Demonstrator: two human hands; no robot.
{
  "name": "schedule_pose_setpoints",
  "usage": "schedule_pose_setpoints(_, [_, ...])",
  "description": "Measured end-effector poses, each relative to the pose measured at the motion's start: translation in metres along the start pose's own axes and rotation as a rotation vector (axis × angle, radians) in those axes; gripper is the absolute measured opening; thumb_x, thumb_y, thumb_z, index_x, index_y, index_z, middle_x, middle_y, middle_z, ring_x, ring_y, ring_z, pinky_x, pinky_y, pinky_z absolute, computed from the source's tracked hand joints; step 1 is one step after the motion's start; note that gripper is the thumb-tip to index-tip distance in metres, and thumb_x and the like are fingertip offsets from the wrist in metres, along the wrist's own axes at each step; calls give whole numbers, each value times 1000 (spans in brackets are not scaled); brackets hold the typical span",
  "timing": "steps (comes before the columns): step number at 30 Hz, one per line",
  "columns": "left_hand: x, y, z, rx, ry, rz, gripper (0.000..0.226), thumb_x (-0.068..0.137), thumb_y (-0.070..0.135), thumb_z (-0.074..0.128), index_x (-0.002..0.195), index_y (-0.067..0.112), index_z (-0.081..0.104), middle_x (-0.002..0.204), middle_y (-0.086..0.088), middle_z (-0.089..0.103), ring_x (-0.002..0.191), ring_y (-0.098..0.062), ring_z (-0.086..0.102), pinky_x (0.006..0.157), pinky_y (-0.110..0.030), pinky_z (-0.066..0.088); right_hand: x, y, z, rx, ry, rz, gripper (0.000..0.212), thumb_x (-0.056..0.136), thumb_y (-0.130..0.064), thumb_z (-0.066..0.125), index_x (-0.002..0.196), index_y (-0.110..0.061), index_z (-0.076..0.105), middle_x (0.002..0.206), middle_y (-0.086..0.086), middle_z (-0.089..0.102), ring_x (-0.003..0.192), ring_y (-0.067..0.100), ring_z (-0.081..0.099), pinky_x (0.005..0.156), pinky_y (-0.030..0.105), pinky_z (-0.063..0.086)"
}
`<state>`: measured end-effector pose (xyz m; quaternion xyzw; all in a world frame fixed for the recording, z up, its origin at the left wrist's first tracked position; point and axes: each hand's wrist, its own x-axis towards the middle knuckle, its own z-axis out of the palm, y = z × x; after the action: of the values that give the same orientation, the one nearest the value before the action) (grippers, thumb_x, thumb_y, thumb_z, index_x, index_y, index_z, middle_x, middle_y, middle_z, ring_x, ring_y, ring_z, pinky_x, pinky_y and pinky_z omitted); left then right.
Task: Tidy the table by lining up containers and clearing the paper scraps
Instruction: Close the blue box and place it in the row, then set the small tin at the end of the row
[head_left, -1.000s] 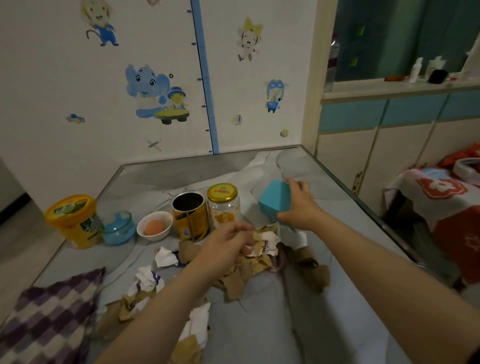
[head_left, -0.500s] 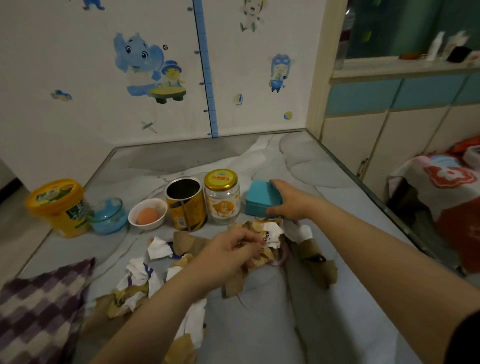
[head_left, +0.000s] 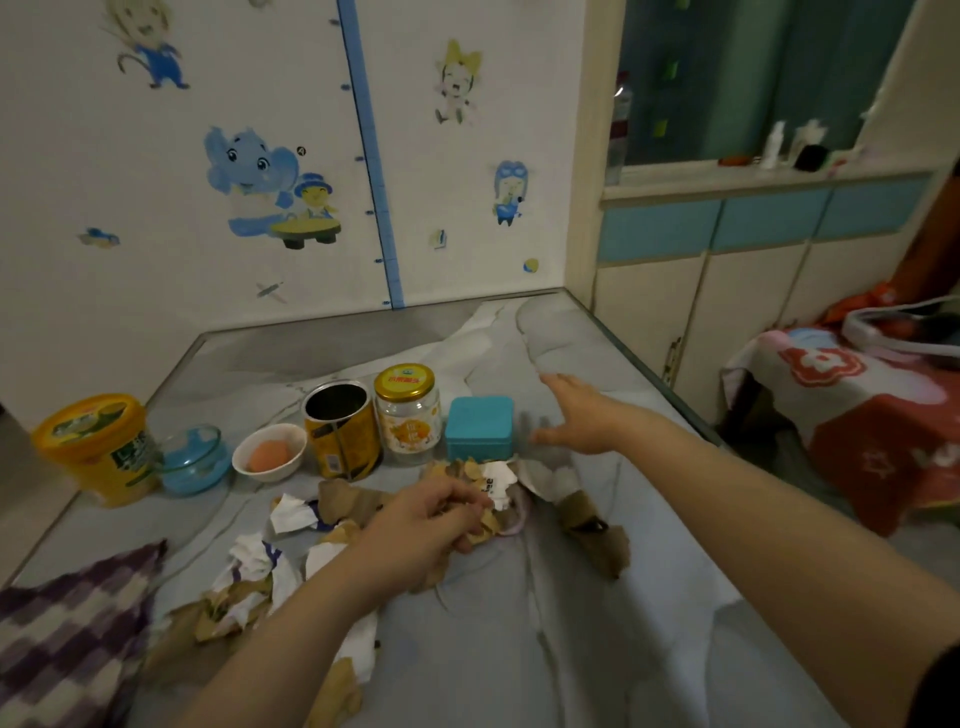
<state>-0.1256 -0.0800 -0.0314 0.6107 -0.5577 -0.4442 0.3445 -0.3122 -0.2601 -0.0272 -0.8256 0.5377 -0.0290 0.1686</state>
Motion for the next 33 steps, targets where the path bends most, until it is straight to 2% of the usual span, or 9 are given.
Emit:
schedule_pose_setpoints(3, [0,6,15,0,-26,7,14,95,11,55,100,17,67,79,-2,66,66,-10,61,55,-23,45,-24,22,-14,-135,-30,81,81,92,-48,56,154,-14,15,160,9,15,145,30,17,117,45,23])
schedule_pose_setpoints(5, [0,8,24,9,-48,39,12,93,12,57,98,18,66,79,0,66,65,-8,62,51,-19,42,-43,39,-23,-179,-67,144,80,93,-53,52,153,-14,16,159,11,17,144,32,19,115,46,25])
schedule_pose_setpoints(8, [-4,12,36,44,-65,92,12,93,14,59,102,15,66,85,-3,69,65,-4,64,52,-15,44,-72,60,-36,-207,-146,250,83,90,-61,49,153,-17,19,159,9,20,142,32,25,113,46,30])
schedule_pose_setpoints(13, [-20,21,55,40,-83,128,16,95,12,53,103,16,66,83,0,69,66,-4,64,55,-17,46,-122,85,-40,-126,-236,403,96,84,-66,56,154,-17,14,160,5,19,142,30,28,114,44,29])
schedule_pose_setpoints(16, [-30,22,65,15,-114,131,16,96,13,53,105,16,67,87,-3,70,67,-4,64,56,-18,46,-141,93,-29,-153,-262,461,98,80,-69,57,153,-17,18,157,8,26,138,32,35,110,44,34])
schedule_pose_setpoints(20, [-38,19,79,9,-147,141,15,95,10,53,103,14,66,87,-5,69,67,-6,64,55,-19,45,-158,96,-8,-201,-217,471,89,86,-59,56,153,-14,18,156,12,27,137,35,35,109,45,36])
schedule_pose_setpoints(25, [-46,20,95,-2,-183,142,15,95,11,53,104,14,65,85,-2,67,69,-8,63,57,-20,44,-170,98,12,-214,-76,448,53,99,-27,42,148,-13,25,151,15,27,137,37,26,110,49,32])
schedule_pose_setpoints(31, [-43,26,105,-24,-173,150,15,95,15,55,107,19,63,91,-1,66,72,-10,63,57,-20,45,-177,84,3,-151,-27,397,51,97,-30,47,142,-10,35,145,14,34,133,36,32,108,48,36])
schedule_pose_setpoints(33, [-40,28,108,-64,-150,137,17,94,16,56,110,19,62,92,-1,63,70,-8,63,56,-20,46,-175,68,-6,-134,-47,331,49,95,-31,50,138,-11,40,139,13,39,127,34,39,105,47,39])
